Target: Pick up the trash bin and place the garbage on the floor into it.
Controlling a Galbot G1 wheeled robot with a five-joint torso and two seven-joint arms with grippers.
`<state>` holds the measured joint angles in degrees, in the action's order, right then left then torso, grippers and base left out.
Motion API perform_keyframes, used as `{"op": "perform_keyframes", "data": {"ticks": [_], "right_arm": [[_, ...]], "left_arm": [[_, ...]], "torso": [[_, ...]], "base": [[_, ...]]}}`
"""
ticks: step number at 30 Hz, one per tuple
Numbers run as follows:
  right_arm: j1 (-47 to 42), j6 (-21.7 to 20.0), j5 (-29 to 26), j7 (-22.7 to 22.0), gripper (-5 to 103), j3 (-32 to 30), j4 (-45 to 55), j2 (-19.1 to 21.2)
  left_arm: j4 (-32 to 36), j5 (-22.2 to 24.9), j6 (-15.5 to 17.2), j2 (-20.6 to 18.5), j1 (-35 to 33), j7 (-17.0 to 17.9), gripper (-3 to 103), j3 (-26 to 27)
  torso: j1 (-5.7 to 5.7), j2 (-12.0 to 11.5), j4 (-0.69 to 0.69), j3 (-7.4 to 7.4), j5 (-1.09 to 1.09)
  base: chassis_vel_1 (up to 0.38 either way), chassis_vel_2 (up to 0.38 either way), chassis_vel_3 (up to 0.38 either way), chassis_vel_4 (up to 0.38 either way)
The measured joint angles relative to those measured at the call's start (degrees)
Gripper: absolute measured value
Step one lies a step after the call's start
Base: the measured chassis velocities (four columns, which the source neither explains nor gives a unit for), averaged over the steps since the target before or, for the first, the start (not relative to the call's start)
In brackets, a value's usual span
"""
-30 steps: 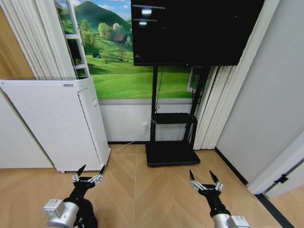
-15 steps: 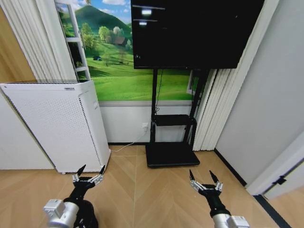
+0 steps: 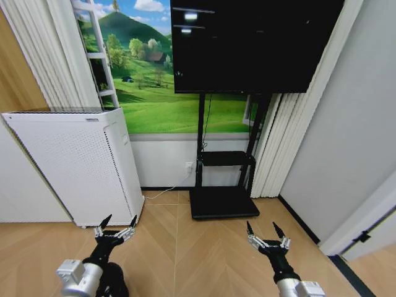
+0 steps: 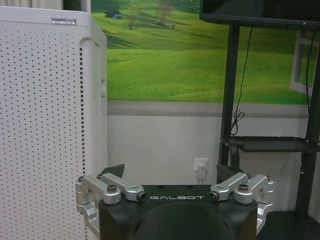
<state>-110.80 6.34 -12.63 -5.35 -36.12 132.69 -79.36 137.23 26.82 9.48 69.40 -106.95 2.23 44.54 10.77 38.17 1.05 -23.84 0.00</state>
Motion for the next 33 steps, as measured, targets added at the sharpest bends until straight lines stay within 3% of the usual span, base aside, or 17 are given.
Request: {"op": "perform_keyframes", "data": {"ticks": [33], "right_arm": [[0.0,0.0,0.0,0.0,100,0.0,0.0,0.0]], "left_arm": [[0.0,0.0,0.0,0.0,0.0,0.0,100,0.0]], "torso": [[3.64,8.39,0.0,-4.74,0.0]], "base": [[0.0,0.0,0.0,0.0]]}}
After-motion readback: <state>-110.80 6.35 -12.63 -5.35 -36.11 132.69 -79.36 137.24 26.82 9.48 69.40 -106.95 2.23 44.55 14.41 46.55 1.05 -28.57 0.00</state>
